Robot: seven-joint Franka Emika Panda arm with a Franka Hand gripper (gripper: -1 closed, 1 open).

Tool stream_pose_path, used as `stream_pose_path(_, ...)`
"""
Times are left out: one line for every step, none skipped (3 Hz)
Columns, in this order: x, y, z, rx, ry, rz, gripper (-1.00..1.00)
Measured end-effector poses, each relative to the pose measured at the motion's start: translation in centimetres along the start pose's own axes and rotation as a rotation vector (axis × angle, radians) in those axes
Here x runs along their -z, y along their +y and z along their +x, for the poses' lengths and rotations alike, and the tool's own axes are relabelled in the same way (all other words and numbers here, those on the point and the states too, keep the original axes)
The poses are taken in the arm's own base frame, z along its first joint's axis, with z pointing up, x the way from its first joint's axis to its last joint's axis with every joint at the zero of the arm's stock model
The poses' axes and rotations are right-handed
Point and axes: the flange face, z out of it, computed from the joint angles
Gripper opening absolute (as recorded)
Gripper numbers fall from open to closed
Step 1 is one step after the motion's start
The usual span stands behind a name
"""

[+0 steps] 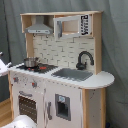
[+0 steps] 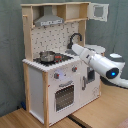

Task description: Play with the kitchen

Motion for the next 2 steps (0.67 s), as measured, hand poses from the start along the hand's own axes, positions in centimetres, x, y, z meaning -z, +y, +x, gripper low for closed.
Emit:
stream_pose_path(1.3,-3.1,-0.1,0.054,0.037,0.02,1.0)
stream_pose_path(1.4,-5.6,-0.7,0.136,0.079,0.036,1.0)
